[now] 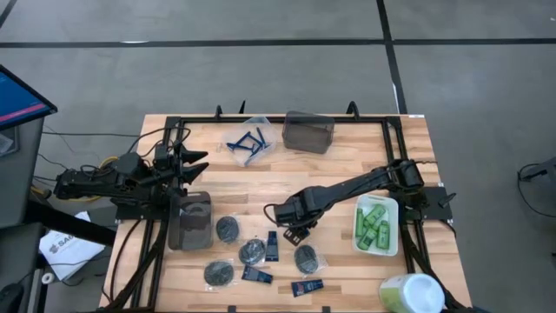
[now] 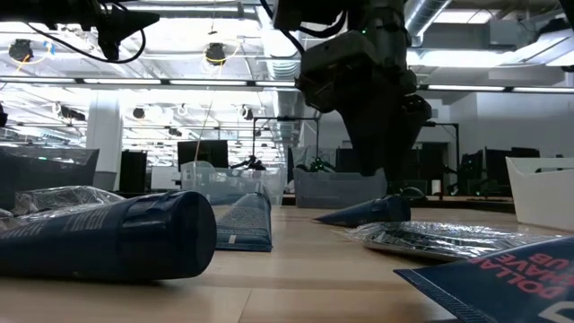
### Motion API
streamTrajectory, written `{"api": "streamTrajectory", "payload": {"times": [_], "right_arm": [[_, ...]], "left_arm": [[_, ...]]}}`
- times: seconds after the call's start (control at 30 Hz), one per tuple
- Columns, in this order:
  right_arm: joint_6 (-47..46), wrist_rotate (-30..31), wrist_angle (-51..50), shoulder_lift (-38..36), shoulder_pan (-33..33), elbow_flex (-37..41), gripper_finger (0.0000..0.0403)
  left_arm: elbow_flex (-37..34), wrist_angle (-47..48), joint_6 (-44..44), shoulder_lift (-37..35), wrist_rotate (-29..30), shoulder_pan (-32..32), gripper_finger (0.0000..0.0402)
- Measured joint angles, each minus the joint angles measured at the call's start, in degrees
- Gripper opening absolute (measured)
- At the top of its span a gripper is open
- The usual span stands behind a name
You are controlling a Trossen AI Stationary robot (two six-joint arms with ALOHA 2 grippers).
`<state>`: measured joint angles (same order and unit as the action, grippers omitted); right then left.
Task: Pick & Place Travel size toiletries
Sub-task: Put the blue shave cream into the top black bin
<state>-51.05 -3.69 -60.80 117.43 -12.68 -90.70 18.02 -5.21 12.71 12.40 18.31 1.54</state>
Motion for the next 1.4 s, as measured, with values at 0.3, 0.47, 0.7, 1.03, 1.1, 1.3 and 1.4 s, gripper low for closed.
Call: {"api": "streamTrajectory", "payload": {"times": [0.3,0.47,0.7,1.03,1.1,1.3,1.4], "right_arm": [[-0.5,0.7,0.5,0.0,0.0,0.0,0.0256],[-0.5,0.7,1.6,0.0,0.0,0.0,0.0256],[-0.9,-1.5,3.1,4.0,-0.8,-0.2,0.0256],[3.0,-2.2,3.3,5.7,-0.8,0.0,0.0256],[4.9,-1.3,3.1,5.7,-0.7,0.0,0.0255],[13.1,-0.8,2.6,5.7,1.1,0.0,0.0246],[20.3,-0.3,1.2,4.9,2.1,0.1,0.0242]], "left_arm": [[0.0,0.0,0.0,0.0,0.2,0.0,0.0191],[0.0,0.0,0.0,0.0,0.2,0.0,0.0191],[0.0,0.0,0.0,0.0,0.1,0.0,0.0191],[0.1,0.1,-0.3,0.5,-0.1,0.0,0.0191],[0.1,0.0,-0.3,0.6,0.0,0.0,0.0191],[0.1,0.1,-0.4,0.7,0.0,0.0,0.0191],[0.1,0.0,-0.4,0.7,0.1,0.0,0.0191]]}}
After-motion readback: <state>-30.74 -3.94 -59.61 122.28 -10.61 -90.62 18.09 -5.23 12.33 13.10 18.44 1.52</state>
